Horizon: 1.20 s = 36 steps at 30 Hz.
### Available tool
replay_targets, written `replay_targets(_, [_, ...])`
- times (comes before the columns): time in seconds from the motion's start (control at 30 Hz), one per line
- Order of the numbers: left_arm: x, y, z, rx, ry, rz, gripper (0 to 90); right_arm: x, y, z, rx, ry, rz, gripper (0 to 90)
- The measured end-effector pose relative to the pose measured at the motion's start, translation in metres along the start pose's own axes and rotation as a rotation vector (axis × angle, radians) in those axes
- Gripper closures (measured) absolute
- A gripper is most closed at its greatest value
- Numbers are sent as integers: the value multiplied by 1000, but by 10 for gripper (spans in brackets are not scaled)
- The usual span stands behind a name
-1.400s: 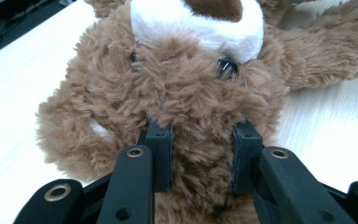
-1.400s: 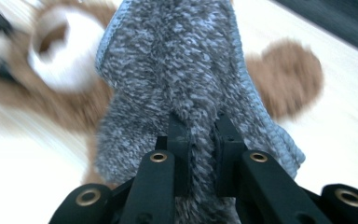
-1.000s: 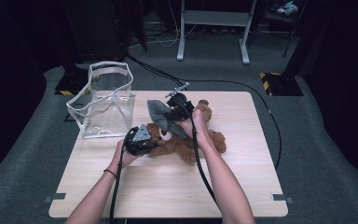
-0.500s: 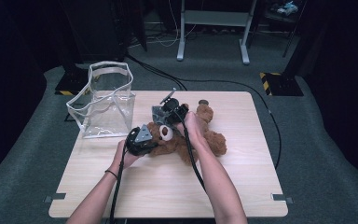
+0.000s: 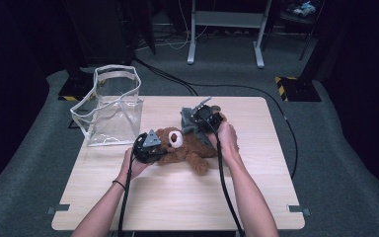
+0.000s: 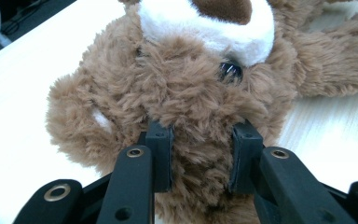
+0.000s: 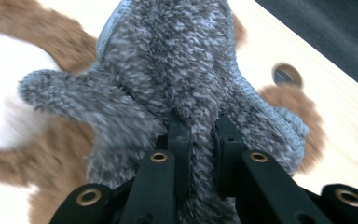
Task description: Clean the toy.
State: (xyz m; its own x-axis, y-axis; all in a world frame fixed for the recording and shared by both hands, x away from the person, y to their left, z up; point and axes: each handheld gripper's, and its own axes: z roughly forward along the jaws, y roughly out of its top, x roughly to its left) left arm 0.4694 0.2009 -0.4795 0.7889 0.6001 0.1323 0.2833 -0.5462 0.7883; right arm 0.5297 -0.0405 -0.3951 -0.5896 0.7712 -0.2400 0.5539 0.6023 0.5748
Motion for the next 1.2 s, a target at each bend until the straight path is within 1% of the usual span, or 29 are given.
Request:
replay_targets(0.07, [0, 0, 0, 1, 1, -5, 674, -8, -10, -3, 9, -10, 26, 809])
replay_targets(0.1, [0, 0, 0, 1, 0, -7, 674, -13, -15, -3, 6, -14, 31, 809])
replay_targets(0.17, [2, 1, 0, 5, 0, -9, 673, -23, -26, -4, 9, -19, 66, 809])
replay_targets(0.2, [2, 1, 0, 4, 0, -15, 673, -26, -31, -5, 9, -25, 93, 810])
replay_targets(0.33, [4, 2, 0, 11, -5, -19, 672, -36, -54, -5, 30, -34, 143, 810])
replay_targets(0.37, [4, 2, 1, 8, -3, -29, 672, -38, -60, -5, 36, -34, 153, 809])
replay_targets(0.4, [5, 2, 1, 8, -4, -27, 672, -40, -66, -4, 46, -38, 158, 810])
replay_targets(0.57, [6, 3, 1, 17, -3, -28, 671, -46, -91, 0, 64, -27, 194, 810])
replay_targets(0.7, [7, 3, 1, 17, -7, -24, 670, -49, -109, 4, 113, -28, 212, 809])
replay_targets(0.73, [8, 3, 1, 16, -9, -24, 670, -50, -112, 2, 109, -35, 220, 809])
replay_targets(0.77, [8, 3, 1, 18, -12, -20, 670, -51, -113, -2, 94, -34, 228, 808])
replay_targets(0.8, [9, 2, 1, 13, -17, -22, 669, -52, -113, -7, 70, -43, 234, 808])
replay_targets(0.87, [10, 1, 1, 9, -20, -34, 669, -50, -110, -20, 17, -49, 234, 808])
replay_targets(0.9, [10, 1, 1, 6, -22, -34, 669, -47, -106, -27, -14, -46, 238, 807])
replay_targets(0.97, [10, 2, 1, 11, -22, -34, 669, -39, -98, -41, -69, -32, 226, 807])
replay_targets(1.0, [10, 2, 1, 11, -24, -33, 669, -34, -93, -47, -94, -19, 217, 807])
replay_targets(1.03, [11, 2, 2, 12, -25, -36, 669, -28, -89, -51, -117, 7, 207, 807])
replay_targets(1.07, [11, 2, 2, 12, -27, -40, 668, -22, -85, -52, -135, 28, 192, 806])
replay_targets(1.1, [11, 3, 2, 15, -28, -38, 668, -14, -81, -52, -140, 42, 179, 806])
replay_targets(1.13, [11, 3, 2, 15, -30, -38, 668, -7, -78, -51, -145, 67, 144, 806])
replay_targets(1.17, [12, 3, 2, 16, -31, -42, 668, 0, -76, -49, -151, 82, 127, 805])
replay_targets(1.2, [12, 3, 2, 16, -29, -37, 667, 6, -74, -45, -146, 91, 104, 805])
